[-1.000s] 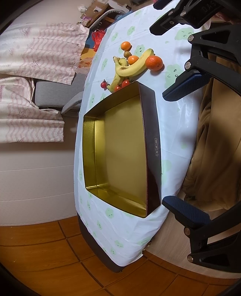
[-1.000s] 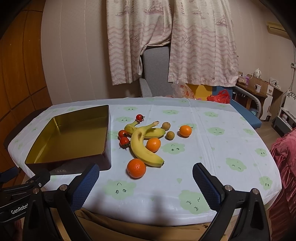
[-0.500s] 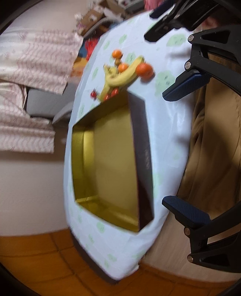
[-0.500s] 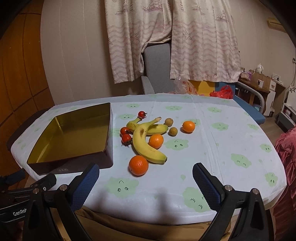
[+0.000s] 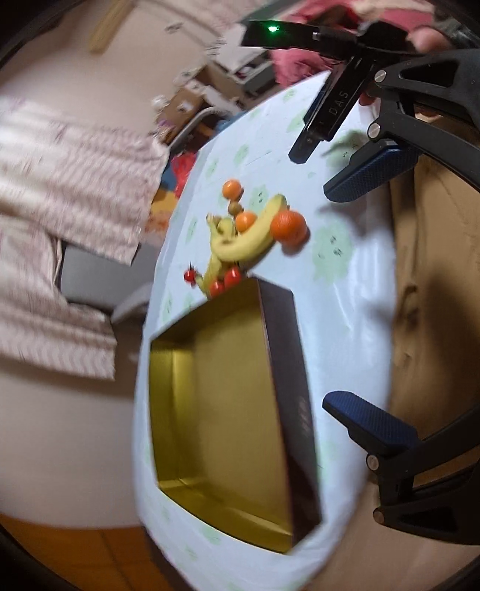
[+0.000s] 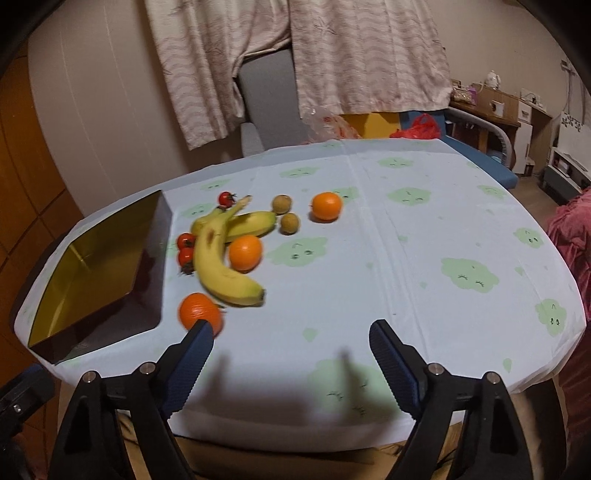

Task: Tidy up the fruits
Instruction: 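Reach the left tool to the large mandarin orange and close on it, then grasp a mandarin beside the bananas with the right tool while the left tool lifts its orange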

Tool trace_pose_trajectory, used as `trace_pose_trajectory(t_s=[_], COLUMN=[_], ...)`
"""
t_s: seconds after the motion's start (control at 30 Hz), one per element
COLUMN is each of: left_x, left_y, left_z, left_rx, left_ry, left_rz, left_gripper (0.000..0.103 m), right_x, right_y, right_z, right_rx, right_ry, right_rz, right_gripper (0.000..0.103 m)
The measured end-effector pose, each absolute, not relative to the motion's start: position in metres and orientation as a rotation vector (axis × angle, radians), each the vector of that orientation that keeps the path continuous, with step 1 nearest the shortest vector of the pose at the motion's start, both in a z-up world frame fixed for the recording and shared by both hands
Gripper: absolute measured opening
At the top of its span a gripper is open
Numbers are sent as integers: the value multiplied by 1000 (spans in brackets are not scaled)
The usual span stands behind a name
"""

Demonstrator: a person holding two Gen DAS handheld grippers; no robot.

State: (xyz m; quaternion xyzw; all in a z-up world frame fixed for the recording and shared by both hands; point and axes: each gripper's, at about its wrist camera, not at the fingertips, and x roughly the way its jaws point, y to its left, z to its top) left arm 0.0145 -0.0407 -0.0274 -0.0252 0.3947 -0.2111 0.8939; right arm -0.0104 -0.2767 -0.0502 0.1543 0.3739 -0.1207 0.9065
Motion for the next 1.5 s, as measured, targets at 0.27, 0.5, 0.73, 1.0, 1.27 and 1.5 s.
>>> trace_pose_trajectory(t_s=[0.27,0.5,0.73,1.0,1.27,1.5], left_x=[44,66,76,79,69,53], left_y=[-127,-175,-176,-179,-162,-148], left_z=[-44,-70,-82,-98,-102,-105], left_rx=[160,317,282,288,224,206], left_ry=[787,755,743,776,745,695], left_rz=[-594,-639,-668,-688,-710,-704], left_gripper=[103,102,82,44,40,40], right_x=[-13,-16,-12,-7,31,94], right_y=[-317,-343,-346,-346,-330,-314], right_z=[-58,-58,-62,-63,-57,-72], right_rx=[405,454,465,469,414,426], right_ry=[754,735,740,729,719,826], right_rz=[-323,-350,-318,-289,-136,-8], right_gripper=[88,88,88,88,85,64])
